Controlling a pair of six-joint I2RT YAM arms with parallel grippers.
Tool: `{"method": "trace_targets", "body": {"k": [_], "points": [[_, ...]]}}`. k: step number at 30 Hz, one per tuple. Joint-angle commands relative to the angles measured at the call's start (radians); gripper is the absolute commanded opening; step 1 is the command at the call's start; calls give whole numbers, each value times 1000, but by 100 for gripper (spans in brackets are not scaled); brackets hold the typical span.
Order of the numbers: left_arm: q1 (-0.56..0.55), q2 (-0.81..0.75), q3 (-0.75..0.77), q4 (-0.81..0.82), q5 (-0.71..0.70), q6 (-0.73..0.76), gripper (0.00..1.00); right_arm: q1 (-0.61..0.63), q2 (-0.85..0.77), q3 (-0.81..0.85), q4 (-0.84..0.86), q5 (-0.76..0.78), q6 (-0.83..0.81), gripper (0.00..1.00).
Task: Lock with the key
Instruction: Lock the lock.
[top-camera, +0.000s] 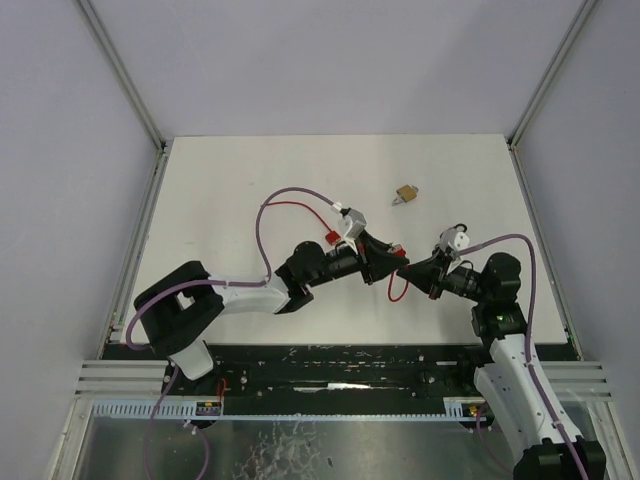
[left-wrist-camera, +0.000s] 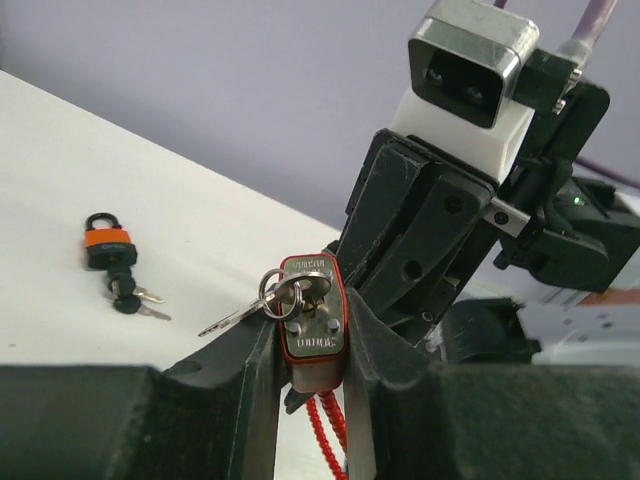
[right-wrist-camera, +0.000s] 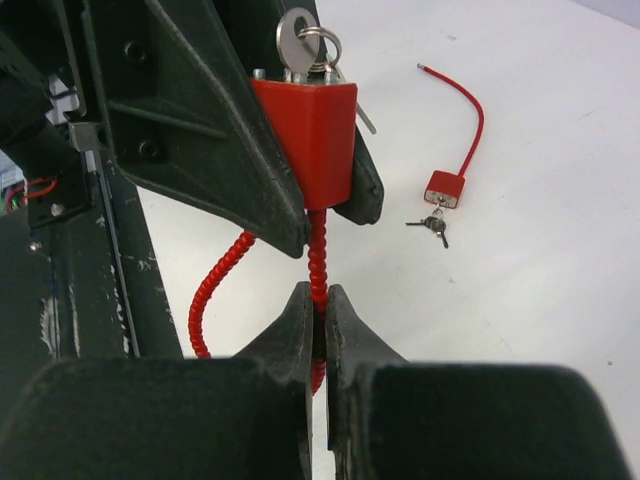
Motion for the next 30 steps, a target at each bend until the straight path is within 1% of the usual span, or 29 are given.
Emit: {"method": "trace_targets", "body": {"k": [1, 4, 6, 12, 21, 24, 27, 30], "points": [[-41, 33, -49, -68, -19, 254, 0, 4, -34, -50, 292, -93, -34, 0], [-53, 53, -51, -69, -11, 378, 0, 5, -9, -128, 444, -113, -21, 0], [-65, 65, -50, -71, 3, 441, 0, 8, 13, -165, 514, -104, -26, 0], [-70, 102, -78, 2, 32, 517, 0, 18, 70, -173, 509, -93, -84, 0], [-71, 158, -79, 14, 38, 600, 0, 32, 85, -177, 401, -118, -237, 0], [-71, 172, -87, 29, 37, 605, 0, 32, 97, -171, 334, -135, -324, 0], [-71, 195, -108, 71, 46, 615, 0, 32, 100, -154, 202, -178, -460, 0], [-71, 220, -109, 96, 41, 627, 0, 32, 106, -152, 176, -181, -494, 0]]}}
